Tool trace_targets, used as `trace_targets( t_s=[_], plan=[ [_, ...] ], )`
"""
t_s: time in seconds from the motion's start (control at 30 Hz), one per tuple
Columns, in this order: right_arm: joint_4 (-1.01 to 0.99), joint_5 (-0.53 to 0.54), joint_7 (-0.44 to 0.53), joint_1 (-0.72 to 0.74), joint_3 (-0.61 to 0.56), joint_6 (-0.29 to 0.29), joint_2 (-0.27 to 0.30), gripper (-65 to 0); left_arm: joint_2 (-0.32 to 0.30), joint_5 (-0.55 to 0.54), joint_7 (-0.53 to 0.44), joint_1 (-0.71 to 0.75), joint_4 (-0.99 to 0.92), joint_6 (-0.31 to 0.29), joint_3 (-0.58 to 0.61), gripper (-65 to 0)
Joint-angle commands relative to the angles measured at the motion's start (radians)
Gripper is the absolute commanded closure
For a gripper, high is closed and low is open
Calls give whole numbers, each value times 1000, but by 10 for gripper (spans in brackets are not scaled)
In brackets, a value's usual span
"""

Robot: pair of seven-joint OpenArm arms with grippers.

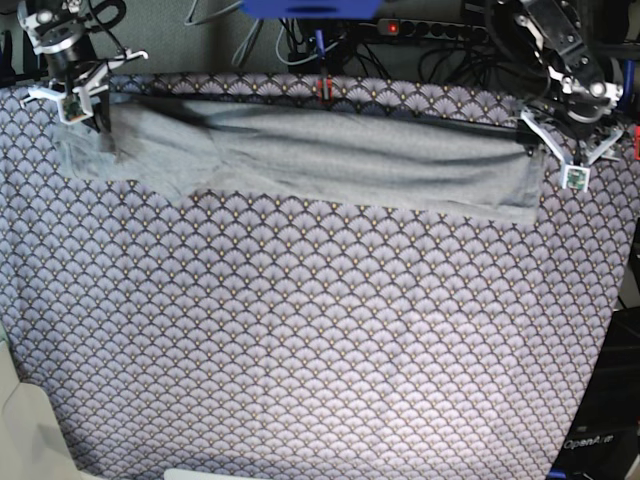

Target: Fold the T-shirt properly

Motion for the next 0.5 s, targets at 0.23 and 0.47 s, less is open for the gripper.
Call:
trace_targets(
  t_s=[0.23, 0.47],
  plan=[
    [-76, -23, 15, 34, 33, -4, 2, 0, -10, -4, -16, -5, 15, 5, -1, -529],
    [-88, -43, 14, 62, 54, -4, 0, -6, -10, -4, -16, -5, 15, 5, -1, -529]
  ],
)
